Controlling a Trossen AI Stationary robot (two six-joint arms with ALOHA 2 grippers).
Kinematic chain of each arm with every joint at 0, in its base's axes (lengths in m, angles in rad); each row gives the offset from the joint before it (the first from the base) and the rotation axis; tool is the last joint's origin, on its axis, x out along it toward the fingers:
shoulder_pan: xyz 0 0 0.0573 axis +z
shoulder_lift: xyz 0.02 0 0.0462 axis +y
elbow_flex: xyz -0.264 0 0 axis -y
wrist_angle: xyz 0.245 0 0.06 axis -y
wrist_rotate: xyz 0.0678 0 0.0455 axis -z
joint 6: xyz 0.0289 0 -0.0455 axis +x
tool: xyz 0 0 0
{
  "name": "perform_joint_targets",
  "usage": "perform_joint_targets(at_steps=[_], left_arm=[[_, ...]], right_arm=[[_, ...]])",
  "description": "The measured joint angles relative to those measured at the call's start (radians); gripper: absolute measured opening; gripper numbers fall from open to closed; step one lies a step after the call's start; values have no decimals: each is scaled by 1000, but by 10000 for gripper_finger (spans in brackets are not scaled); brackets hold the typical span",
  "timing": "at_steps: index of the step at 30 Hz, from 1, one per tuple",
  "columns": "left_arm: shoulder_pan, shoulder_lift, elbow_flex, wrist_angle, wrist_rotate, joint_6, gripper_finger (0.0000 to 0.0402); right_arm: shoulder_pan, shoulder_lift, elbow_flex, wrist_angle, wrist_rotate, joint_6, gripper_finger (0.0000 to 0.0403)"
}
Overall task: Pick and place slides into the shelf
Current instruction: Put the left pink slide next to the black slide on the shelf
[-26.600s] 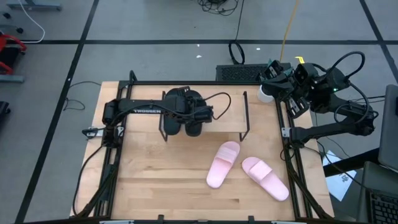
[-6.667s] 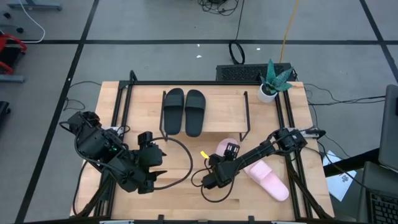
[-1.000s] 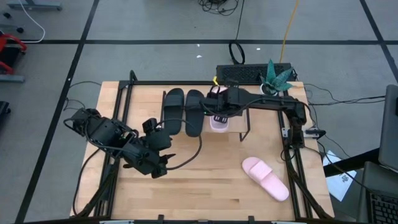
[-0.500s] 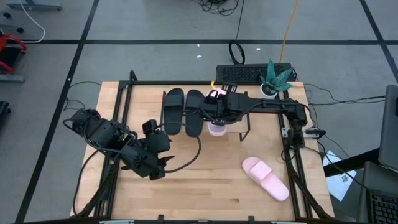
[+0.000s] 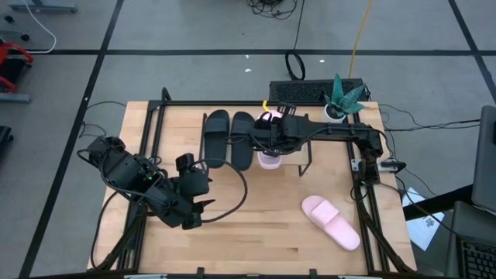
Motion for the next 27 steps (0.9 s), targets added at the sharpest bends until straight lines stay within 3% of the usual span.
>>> perform_joint_targets(at_steps=[8, 20, 27], left_arm=[[0, 0, 0, 0, -1, 14, 253], [0, 0, 0, 0, -2, 16, 253], [0, 0, 0, 0, -10, 26, 253]], right_arm=[[0, 0, 0, -59, 25, 41, 0], [-5, 0, -156, 0, 25, 38, 0], [-3, 0, -173, 52, 33, 17, 0]])
